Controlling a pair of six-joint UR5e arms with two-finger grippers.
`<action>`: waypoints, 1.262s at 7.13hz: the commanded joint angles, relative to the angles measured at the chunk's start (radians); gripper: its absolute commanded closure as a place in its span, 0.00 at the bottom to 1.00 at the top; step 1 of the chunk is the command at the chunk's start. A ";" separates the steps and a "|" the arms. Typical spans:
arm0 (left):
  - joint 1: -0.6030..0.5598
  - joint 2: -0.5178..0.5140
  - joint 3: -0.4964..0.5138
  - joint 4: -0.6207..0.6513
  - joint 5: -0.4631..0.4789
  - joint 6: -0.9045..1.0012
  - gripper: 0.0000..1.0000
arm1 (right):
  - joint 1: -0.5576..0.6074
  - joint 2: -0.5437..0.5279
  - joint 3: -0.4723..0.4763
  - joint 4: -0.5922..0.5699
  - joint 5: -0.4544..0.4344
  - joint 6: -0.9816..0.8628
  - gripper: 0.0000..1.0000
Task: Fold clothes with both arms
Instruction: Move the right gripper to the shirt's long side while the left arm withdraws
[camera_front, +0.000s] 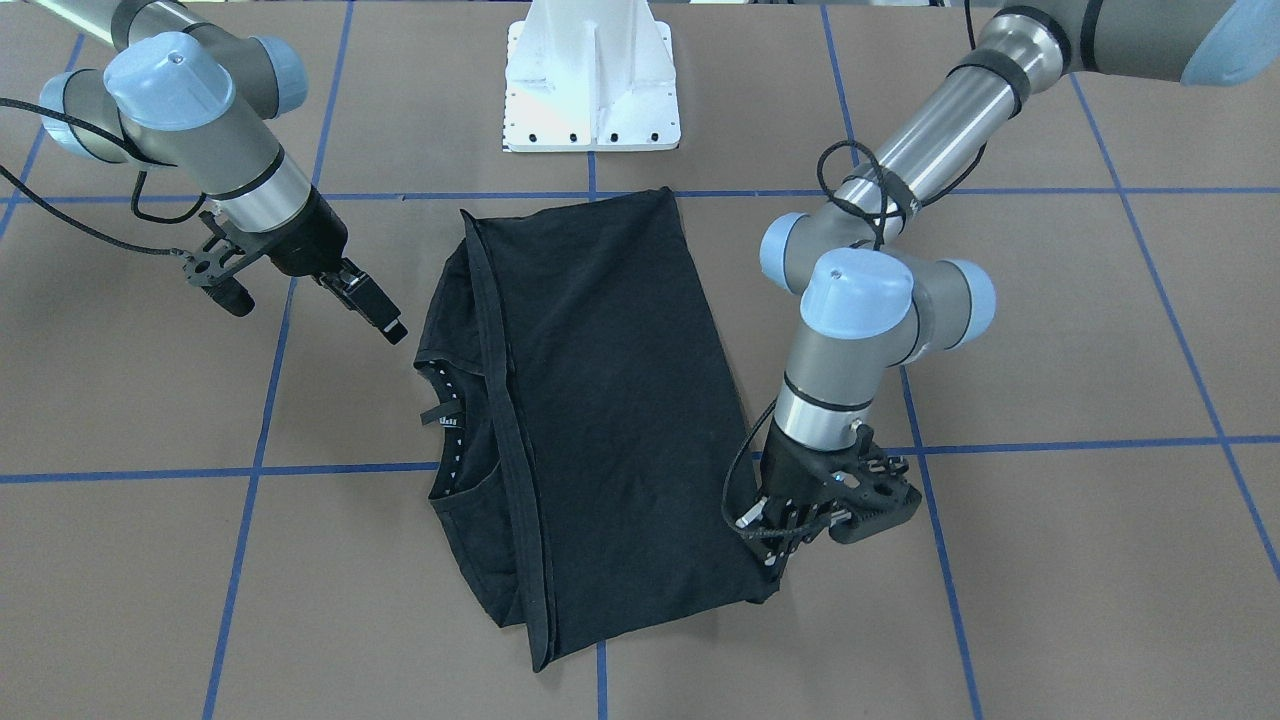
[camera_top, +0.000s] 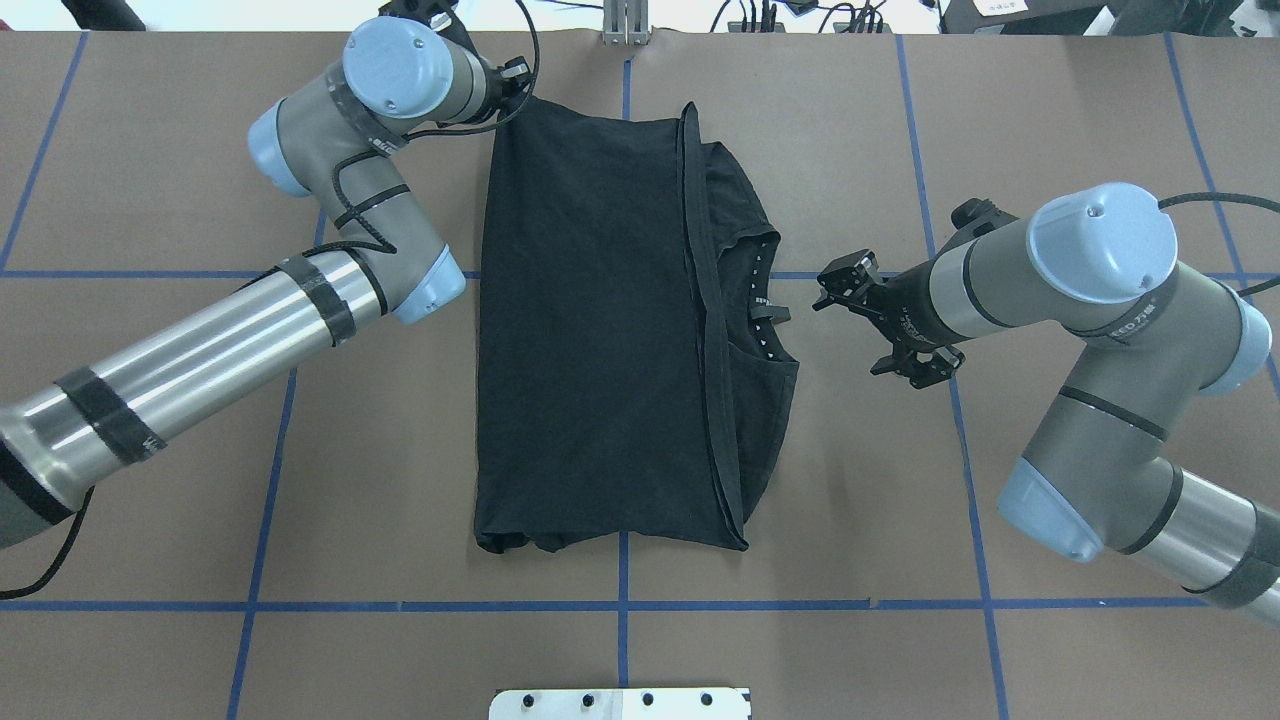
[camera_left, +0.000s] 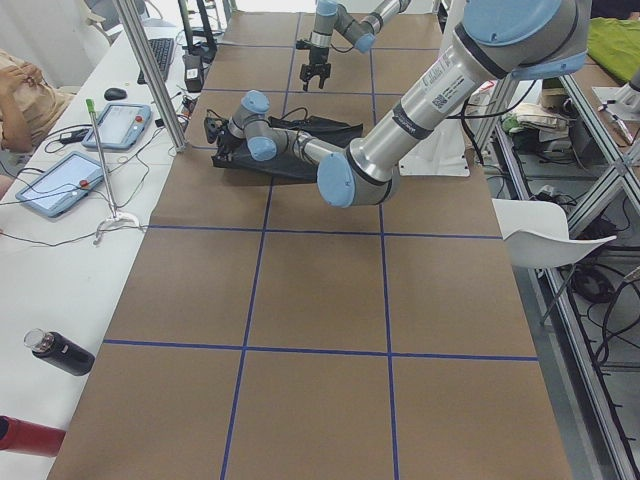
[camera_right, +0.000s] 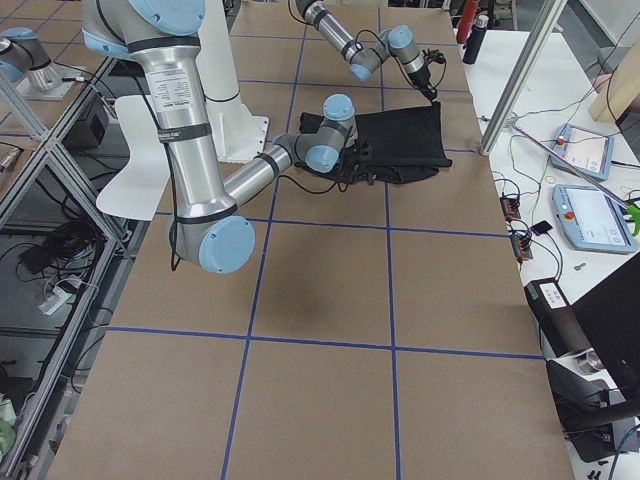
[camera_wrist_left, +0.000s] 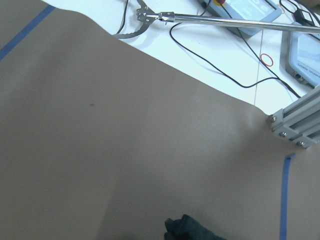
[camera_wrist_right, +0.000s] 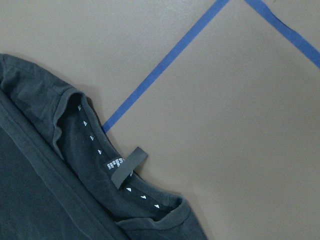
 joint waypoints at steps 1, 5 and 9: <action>-0.008 -0.026 0.062 -0.023 0.030 0.059 0.15 | -0.020 0.007 0.000 -0.003 -0.015 0.005 0.00; -0.034 0.271 -0.319 -0.027 -0.060 0.157 0.00 | -0.264 0.160 0.054 -0.323 -0.239 -0.004 0.00; -0.038 0.422 -0.478 -0.029 -0.098 0.147 0.00 | -0.444 0.222 0.055 -0.474 -0.351 -0.549 0.37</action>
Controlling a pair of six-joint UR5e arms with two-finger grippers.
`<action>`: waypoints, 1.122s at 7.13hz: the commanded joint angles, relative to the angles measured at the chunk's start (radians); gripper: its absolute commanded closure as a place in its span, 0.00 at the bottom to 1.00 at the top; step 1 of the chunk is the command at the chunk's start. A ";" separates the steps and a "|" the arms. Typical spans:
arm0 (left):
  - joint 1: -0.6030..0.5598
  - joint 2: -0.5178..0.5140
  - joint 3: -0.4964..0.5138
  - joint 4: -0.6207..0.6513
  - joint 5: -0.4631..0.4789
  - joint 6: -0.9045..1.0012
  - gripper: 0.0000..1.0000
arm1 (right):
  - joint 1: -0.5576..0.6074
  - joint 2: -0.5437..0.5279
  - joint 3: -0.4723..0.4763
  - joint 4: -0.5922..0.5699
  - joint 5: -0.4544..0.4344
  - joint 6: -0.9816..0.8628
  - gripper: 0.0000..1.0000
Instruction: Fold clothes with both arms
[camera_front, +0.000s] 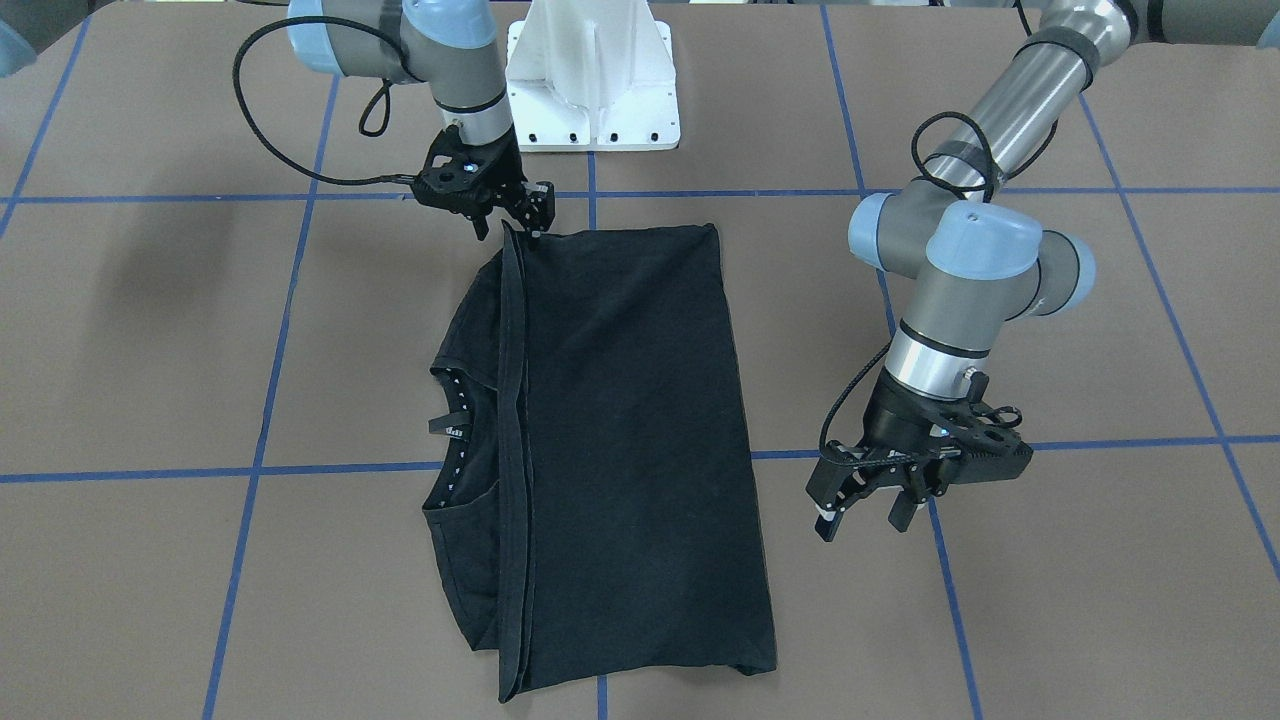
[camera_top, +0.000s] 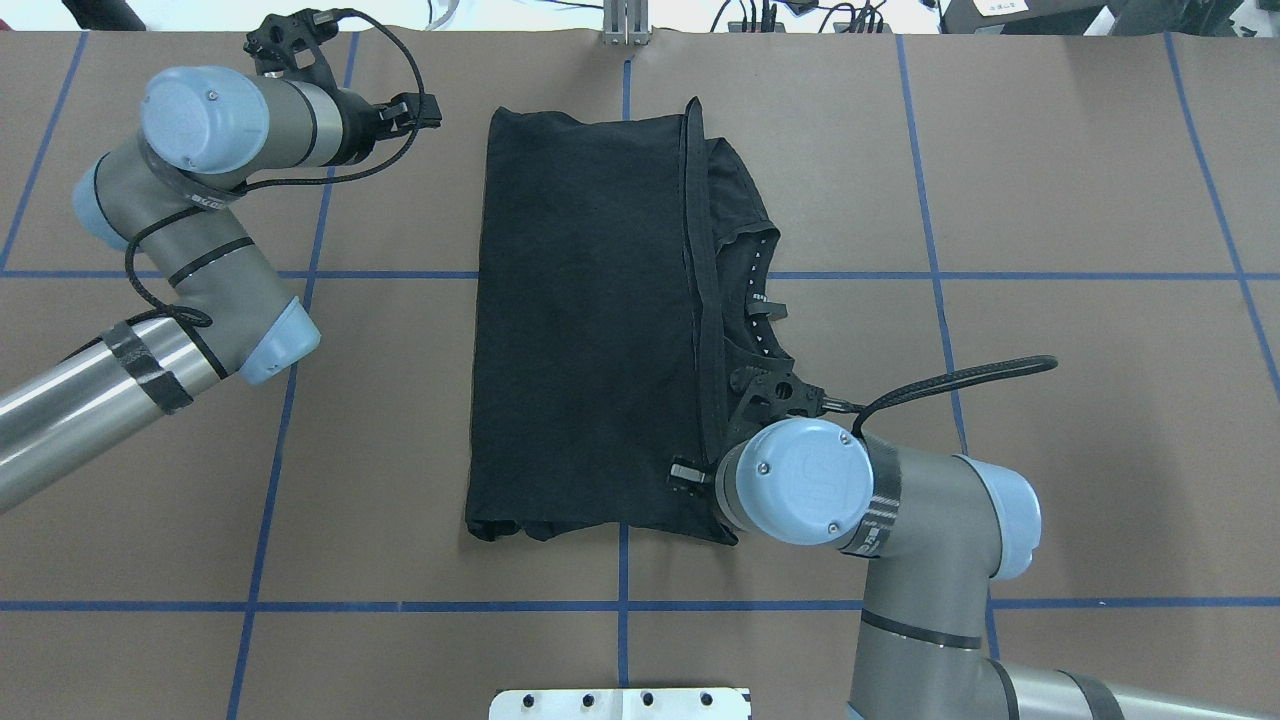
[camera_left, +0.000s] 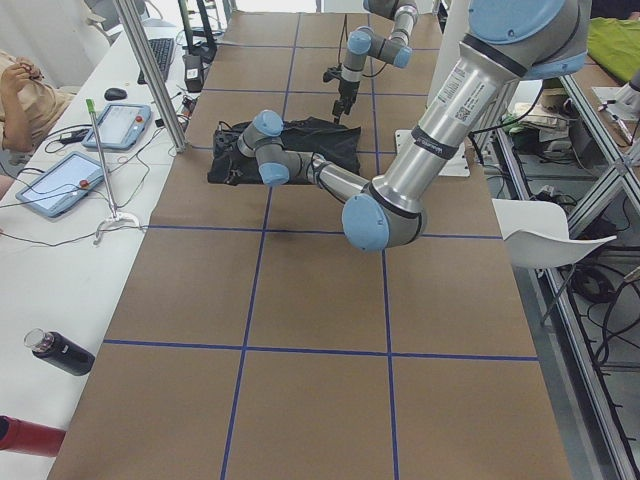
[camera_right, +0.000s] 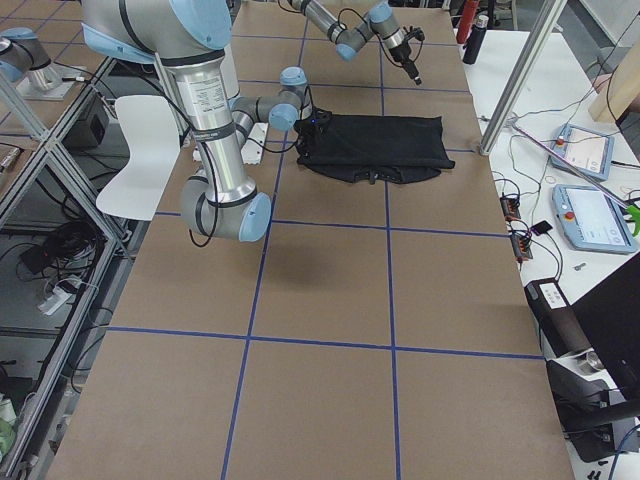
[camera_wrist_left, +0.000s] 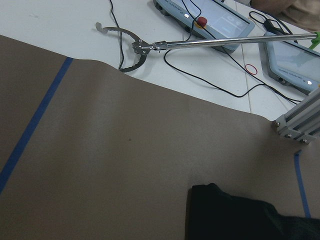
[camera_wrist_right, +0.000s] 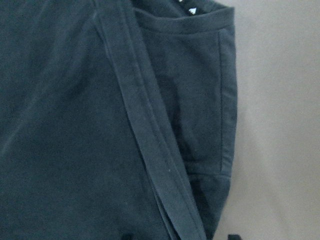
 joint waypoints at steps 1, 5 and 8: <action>0.000 0.094 -0.084 -0.001 -0.028 0.007 0.00 | -0.030 0.013 -0.002 -0.023 0.000 -0.272 0.37; 0.000 0.116 -0.088 -0.003 -0.052 0.000 0.00 | -0.028 0.111 -0.016 -0.309 0.023 -0.628 0.49; 0.003 0.138 -0.085 -0.011 -0.051 -0.003 0.00 | -0.023 0.113 -0.053 -0.317 -0.011 -0.734 0.49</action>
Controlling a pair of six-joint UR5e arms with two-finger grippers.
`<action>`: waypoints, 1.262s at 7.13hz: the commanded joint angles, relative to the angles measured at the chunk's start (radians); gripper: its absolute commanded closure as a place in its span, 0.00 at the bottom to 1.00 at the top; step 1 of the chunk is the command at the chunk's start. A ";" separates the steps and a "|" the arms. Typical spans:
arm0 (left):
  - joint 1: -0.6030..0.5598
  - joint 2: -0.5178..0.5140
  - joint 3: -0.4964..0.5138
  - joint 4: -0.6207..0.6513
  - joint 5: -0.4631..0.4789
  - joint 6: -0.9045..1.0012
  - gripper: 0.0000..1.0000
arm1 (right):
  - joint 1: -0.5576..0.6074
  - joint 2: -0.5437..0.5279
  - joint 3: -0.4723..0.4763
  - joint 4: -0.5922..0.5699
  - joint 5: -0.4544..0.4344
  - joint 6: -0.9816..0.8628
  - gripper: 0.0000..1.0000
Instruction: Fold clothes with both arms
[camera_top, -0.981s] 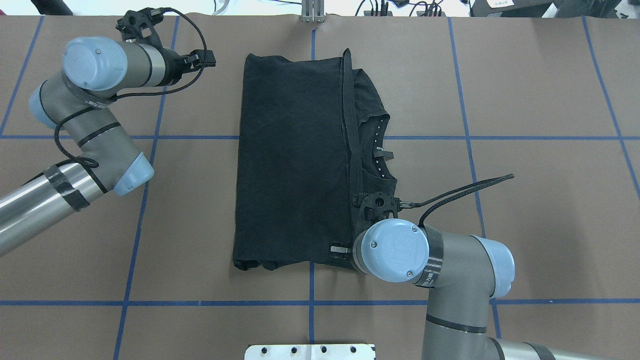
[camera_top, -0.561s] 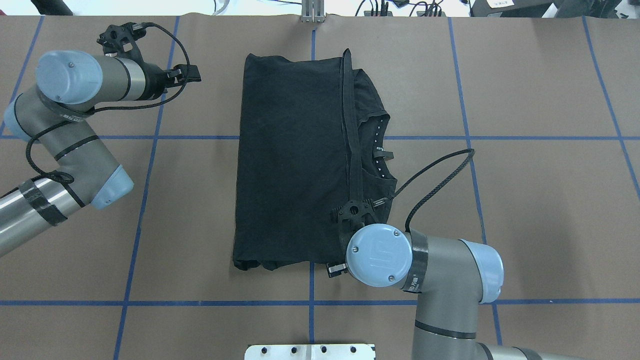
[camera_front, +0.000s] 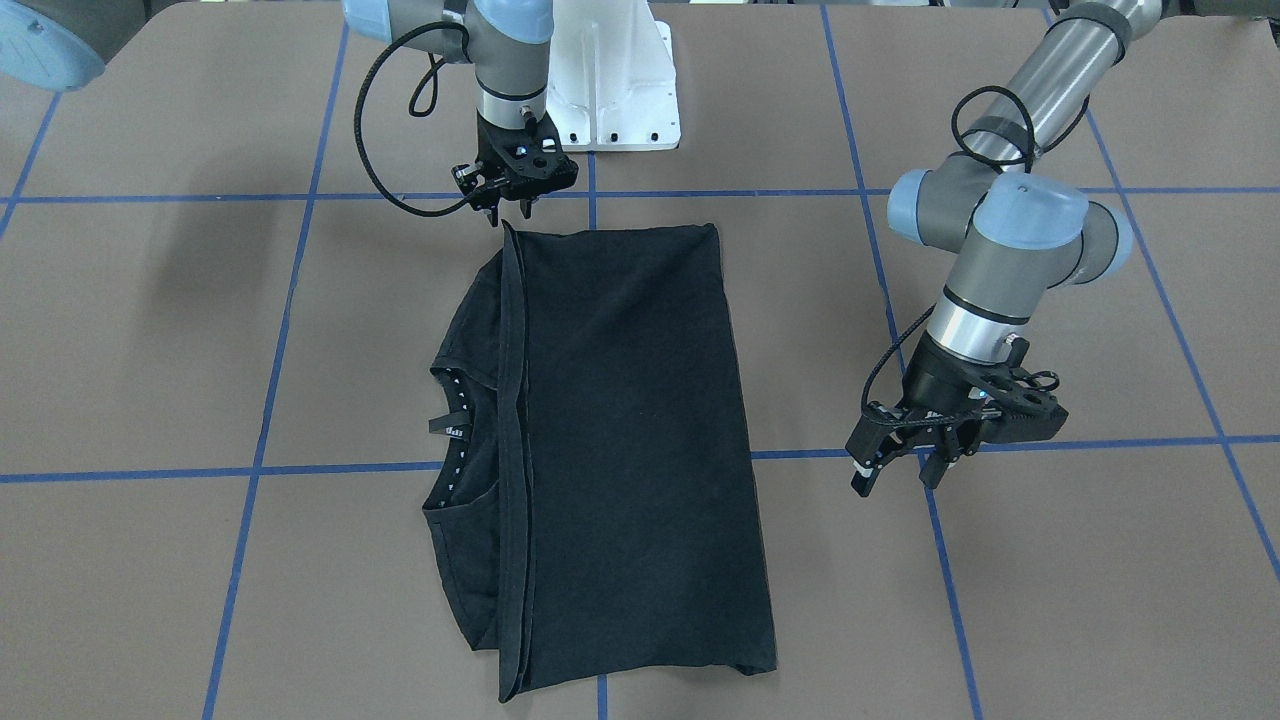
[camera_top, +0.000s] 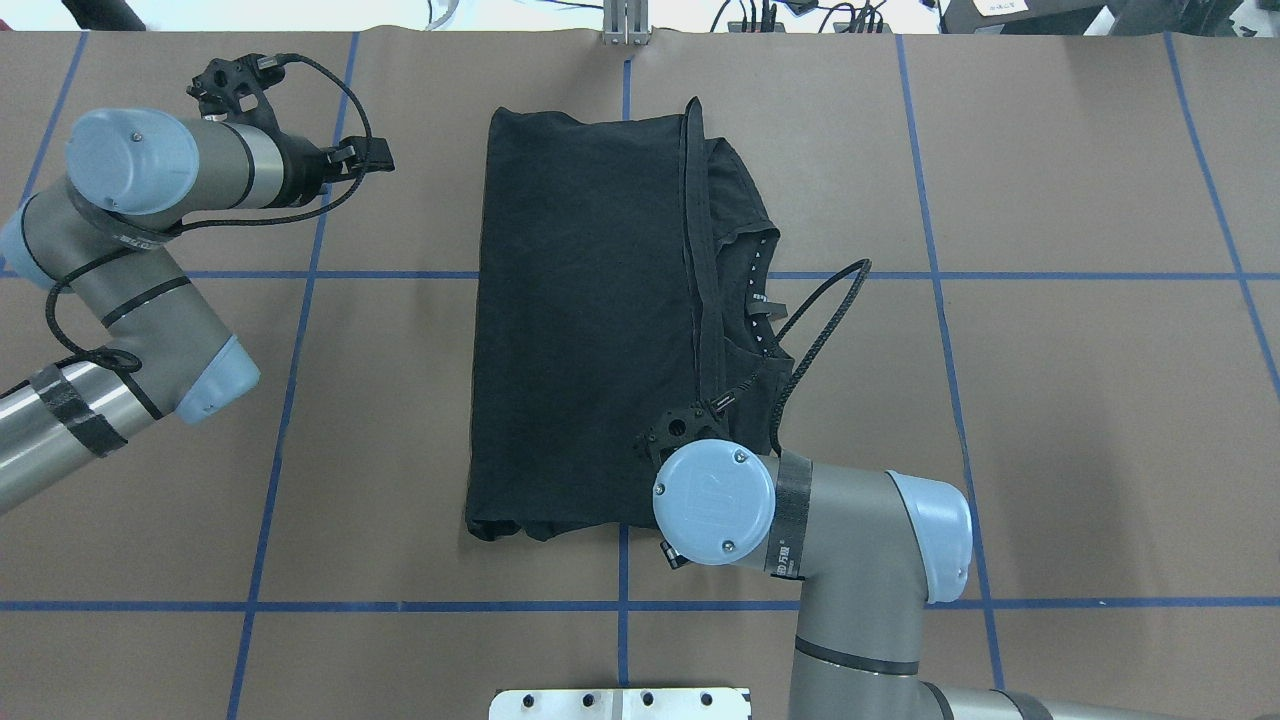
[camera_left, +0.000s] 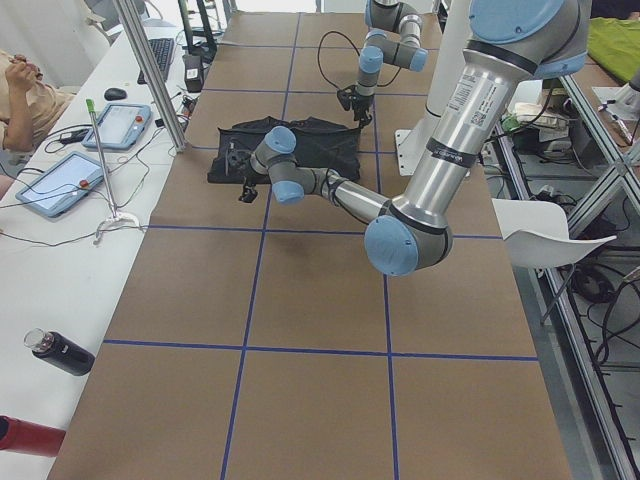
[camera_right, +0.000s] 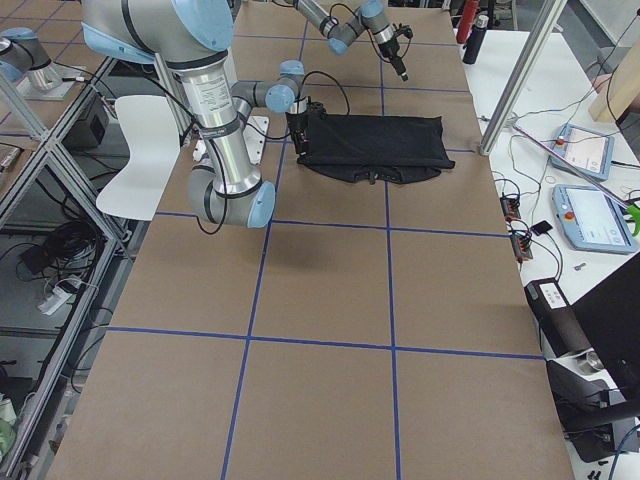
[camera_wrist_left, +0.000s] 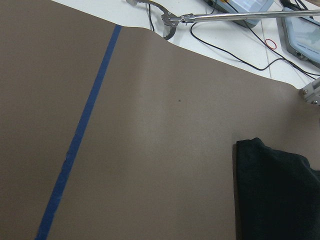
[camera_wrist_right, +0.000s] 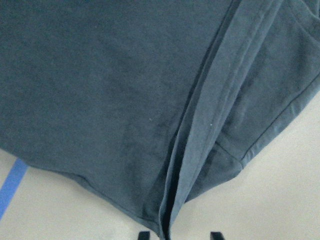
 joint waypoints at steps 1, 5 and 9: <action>0.003 0.008 0.001 -0.004 0.000 -0.001 0.00 | 0.003 0.005 -0.022 0.002 -0.013 -0.040 0.49; 0.004 0.007 0.003 -0.005 0.000 -0.001 0.00 | 0.003 0.048 -0.097 0.052 -0.014 -0.038 0.50; 0.003 0.007 0.003 -0.005 0.000 -0.001 0.00 | 0.026 0.048 -0.097 0.053 -0.011 -0.038 1.00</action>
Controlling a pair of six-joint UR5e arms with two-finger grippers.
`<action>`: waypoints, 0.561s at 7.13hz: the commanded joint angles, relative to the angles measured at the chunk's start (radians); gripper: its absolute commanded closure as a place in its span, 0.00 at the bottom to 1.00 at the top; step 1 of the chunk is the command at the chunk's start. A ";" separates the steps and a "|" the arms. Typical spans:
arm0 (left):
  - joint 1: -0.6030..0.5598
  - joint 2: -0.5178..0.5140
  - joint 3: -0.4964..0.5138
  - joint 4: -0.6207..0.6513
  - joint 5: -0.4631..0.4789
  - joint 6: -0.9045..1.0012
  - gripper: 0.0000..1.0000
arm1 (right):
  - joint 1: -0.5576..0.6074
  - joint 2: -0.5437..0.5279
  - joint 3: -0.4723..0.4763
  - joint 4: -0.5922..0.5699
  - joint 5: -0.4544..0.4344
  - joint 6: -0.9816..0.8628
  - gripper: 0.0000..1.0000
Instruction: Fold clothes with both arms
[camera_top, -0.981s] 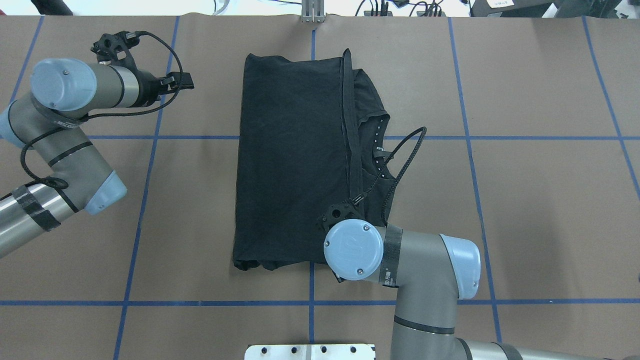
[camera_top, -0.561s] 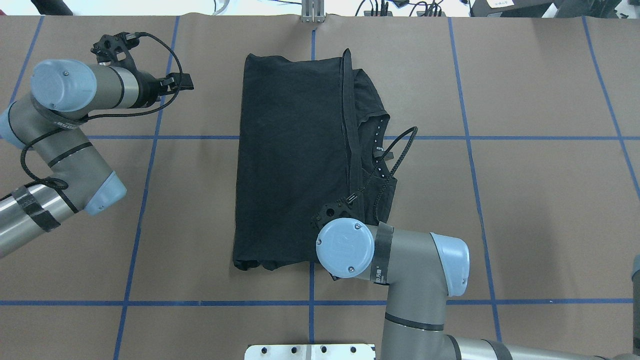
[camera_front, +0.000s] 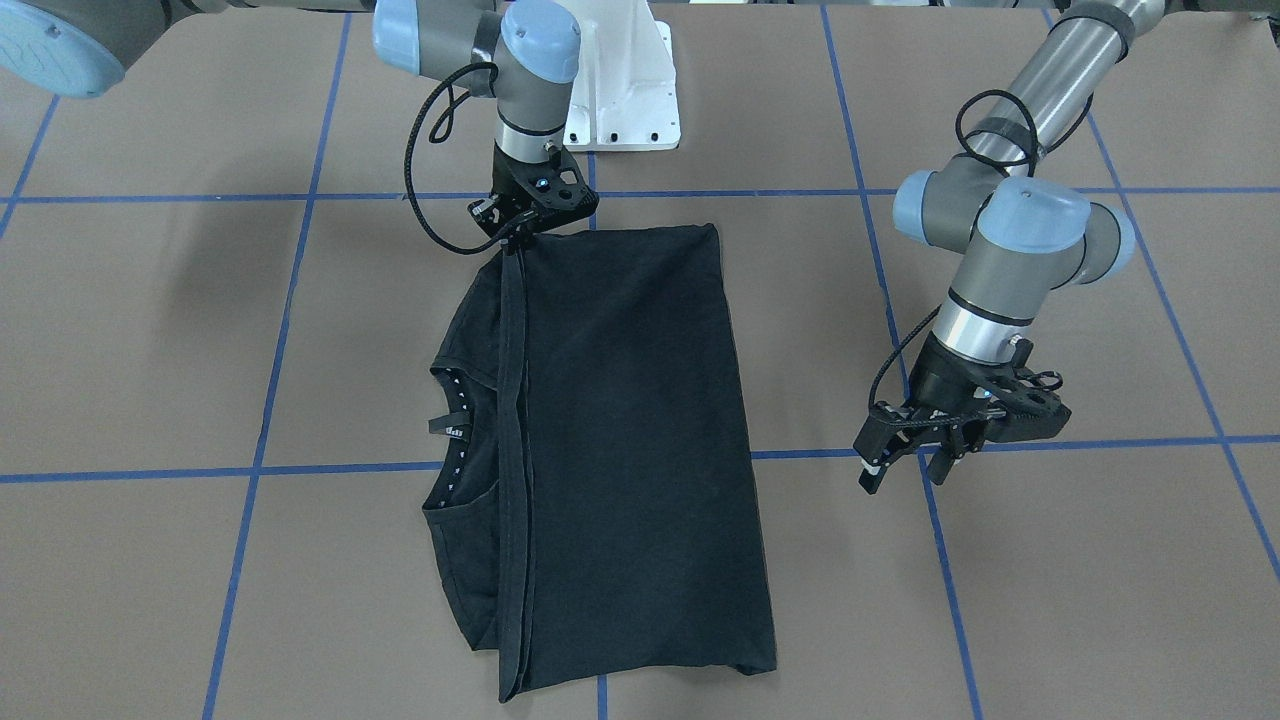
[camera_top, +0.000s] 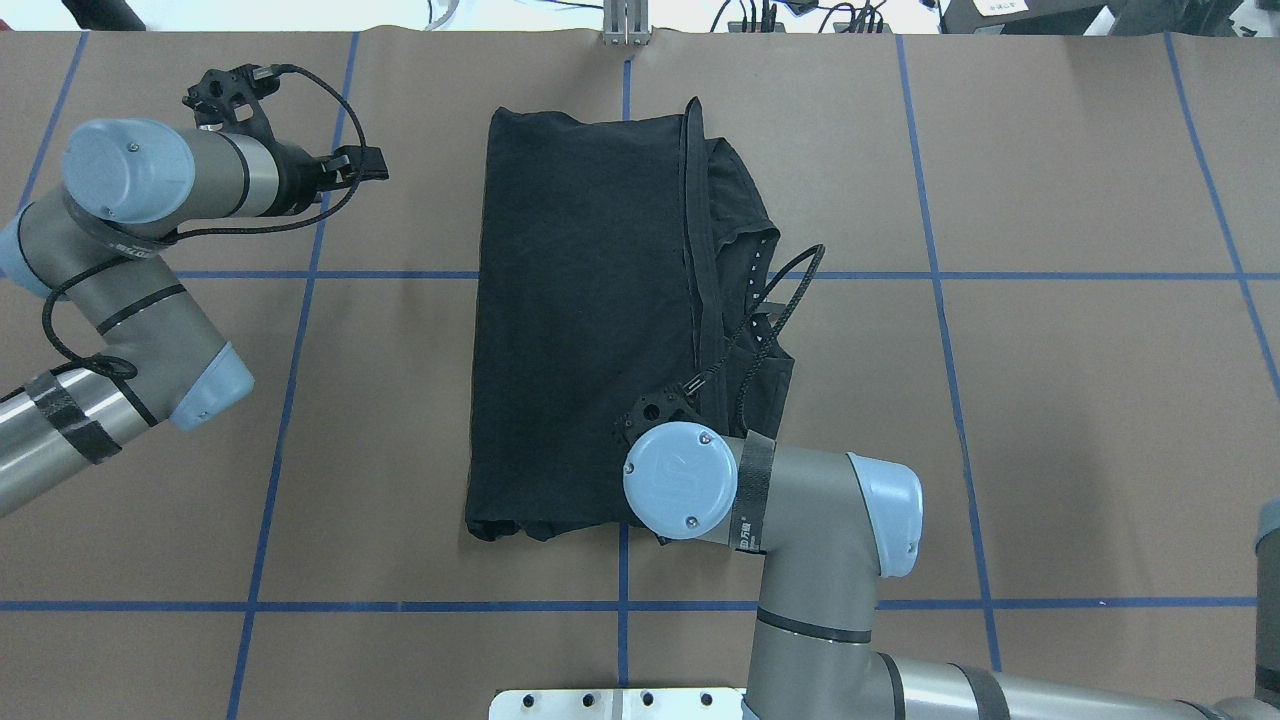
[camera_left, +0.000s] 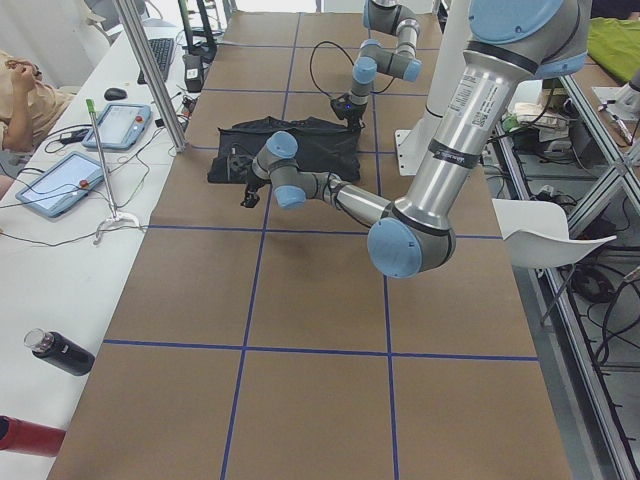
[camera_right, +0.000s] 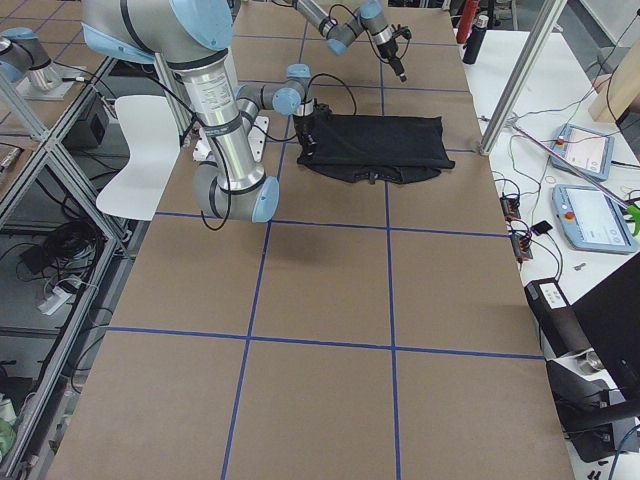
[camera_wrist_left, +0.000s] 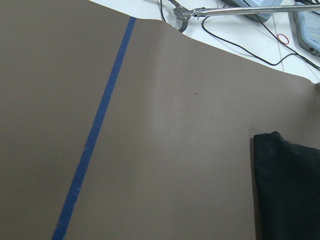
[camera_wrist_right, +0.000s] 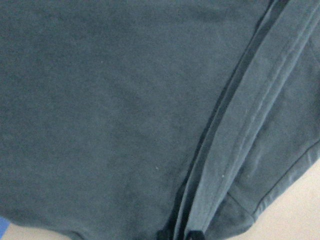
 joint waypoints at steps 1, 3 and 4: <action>0.001 0.000 0.000 0.000 0.000 0.000 0.00 | 0.006 -0.003 -0.002 -0.003 0.001 0.002 1.00; 0.001 0.000 0.000 0.000 0.000 -0.002 0.00 | 0.046 -0.006 0.015 -0.008 0.038 0.002 1.00; 0.001 0.000 0.000 -0.002 0.000 -0.002 0.00 | 0.059 -0.019 0.035 -0.012 0.044 0.002 1.00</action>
